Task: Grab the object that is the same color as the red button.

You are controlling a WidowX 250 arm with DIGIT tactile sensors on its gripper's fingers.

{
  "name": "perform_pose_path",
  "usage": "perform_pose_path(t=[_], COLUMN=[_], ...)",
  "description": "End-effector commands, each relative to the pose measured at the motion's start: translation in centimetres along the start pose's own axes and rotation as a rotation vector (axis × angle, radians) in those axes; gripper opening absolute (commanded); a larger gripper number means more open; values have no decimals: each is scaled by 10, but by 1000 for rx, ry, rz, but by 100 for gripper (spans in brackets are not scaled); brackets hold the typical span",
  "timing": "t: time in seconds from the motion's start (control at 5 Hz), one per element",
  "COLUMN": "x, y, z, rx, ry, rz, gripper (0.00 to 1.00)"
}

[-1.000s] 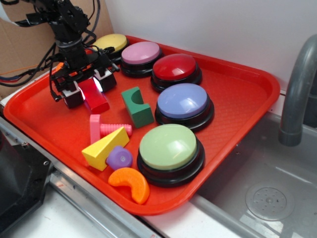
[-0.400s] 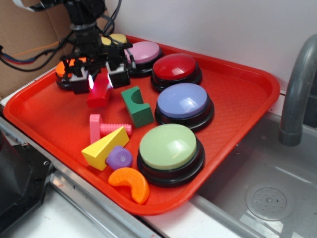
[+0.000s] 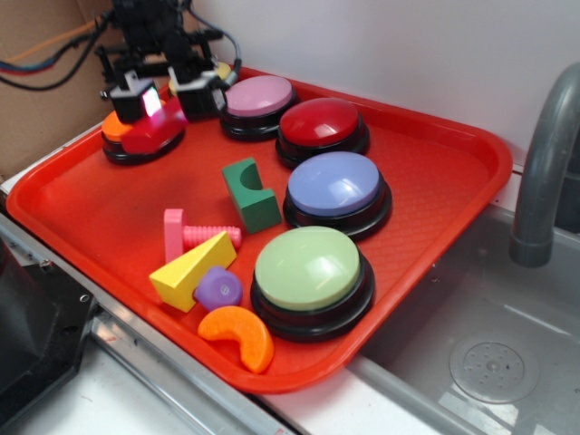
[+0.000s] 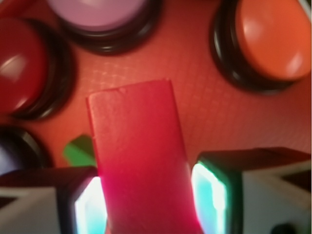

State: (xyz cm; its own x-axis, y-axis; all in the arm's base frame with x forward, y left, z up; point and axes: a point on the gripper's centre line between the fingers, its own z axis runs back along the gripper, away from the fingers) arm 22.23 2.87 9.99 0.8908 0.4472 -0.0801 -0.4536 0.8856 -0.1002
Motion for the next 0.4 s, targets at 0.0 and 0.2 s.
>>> perform_pose_path(t=[0.0, 0.2], x=[-11, -16], y=[8, 13], z=[57, 56], rx=[-49, -79], ry=[-57, -67], rz=[-342, -316], gripper=[0, 0])
